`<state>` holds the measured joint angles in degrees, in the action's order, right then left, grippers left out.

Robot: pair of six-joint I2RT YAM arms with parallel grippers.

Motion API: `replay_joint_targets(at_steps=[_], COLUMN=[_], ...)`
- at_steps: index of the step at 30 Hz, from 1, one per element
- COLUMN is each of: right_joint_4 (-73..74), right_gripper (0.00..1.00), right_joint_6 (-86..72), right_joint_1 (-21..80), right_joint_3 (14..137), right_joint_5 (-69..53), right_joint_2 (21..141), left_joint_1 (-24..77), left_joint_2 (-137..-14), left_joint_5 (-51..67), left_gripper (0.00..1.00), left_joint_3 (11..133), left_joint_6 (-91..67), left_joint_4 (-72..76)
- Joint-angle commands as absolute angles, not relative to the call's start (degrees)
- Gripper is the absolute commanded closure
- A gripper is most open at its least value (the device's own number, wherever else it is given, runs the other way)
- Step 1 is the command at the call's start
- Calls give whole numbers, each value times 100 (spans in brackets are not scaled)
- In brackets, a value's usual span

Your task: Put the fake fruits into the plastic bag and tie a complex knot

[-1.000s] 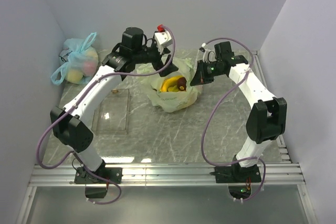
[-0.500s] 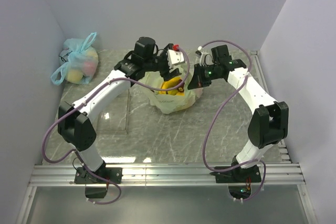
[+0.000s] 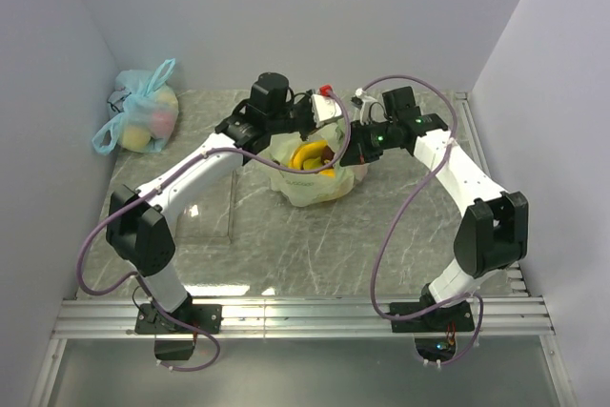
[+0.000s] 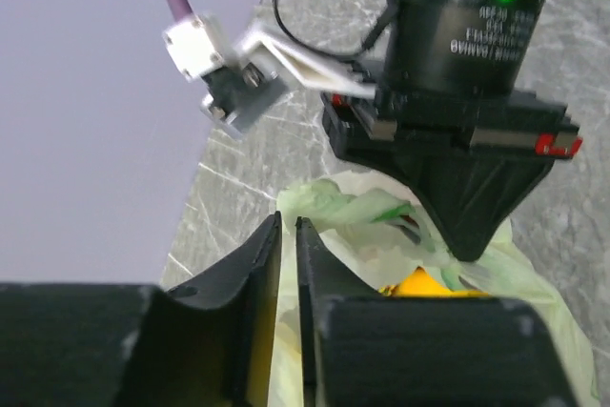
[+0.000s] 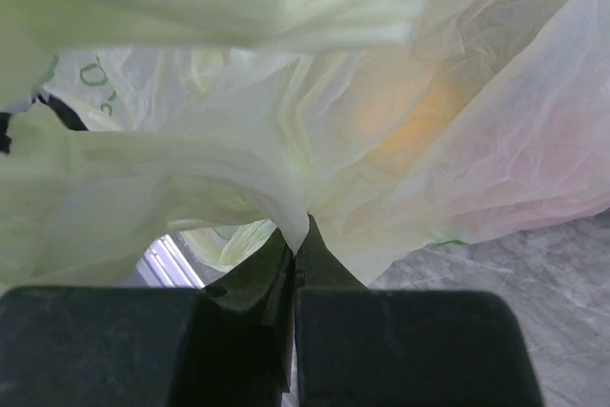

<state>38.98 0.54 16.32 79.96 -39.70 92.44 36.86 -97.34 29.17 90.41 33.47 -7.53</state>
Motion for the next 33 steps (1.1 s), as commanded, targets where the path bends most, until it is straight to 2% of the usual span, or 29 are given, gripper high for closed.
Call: replay_joint_targets(at_steps=[1,2,5,6,9,11,12,13,15,20,29,32,33], right_joint_4=[3586,3525,3367,3349,3287,3156,3120,3068,3067,3085,3094,3094,3094], right_gripper=[100,100,100,100,100,100,100,100,100,100,100,100,100], right_joint_6=[342,404,483,501,571,632,659,668,703,756,730,729,729], right_joint_1=[1679,1679,1679,1687,1679,1679,1679,1679,1679,1688,1758,1784,1793], right_joint_3=[7981,7954,7823,7796,7770,7699,7682,7664,7699,7743,7647,7620,7611], right_joint_5=[-4043,-4052,-3964,-3912,-3683,-3595,-3525,-3507,-3463,-3419,-3340,-3340,-3340], right_joint_2=[8869,8833,8719,8701,8640,8596,8552,8560,8595,8605,8543,8517,8517], left_joint_1=[3691,3691,3648,3595,3253,2910,2744,2699,2619,2619,2751,2804,2795], left_joint_2=[-9440,-9387,-9352,-9343,-9439,-9579,-9632,-9746,-9861,-10151,-10801,-10925,-10951], left_joint_5=[3041,3006,2971,3032,3242,3828,3989,4129,4639,4931,4720,4807,4825], left_gripper=[84,83,69,54,35,29,22,18,12,12,11,19,26], left_joint_3=[8860,8798,8780,8911,9410,9658,9859,9948,10133,10081,10793,10907,10942], left_joint_6=[3480,3446,3095,2850,1594,548,214,-468,-886,-1977,-2030,-2030,-2048], left_joint_4=[-650,-598,-668,-694,-913,-1089,-1194,-1256,-1344,-1133,-1846,-1907,-1925])
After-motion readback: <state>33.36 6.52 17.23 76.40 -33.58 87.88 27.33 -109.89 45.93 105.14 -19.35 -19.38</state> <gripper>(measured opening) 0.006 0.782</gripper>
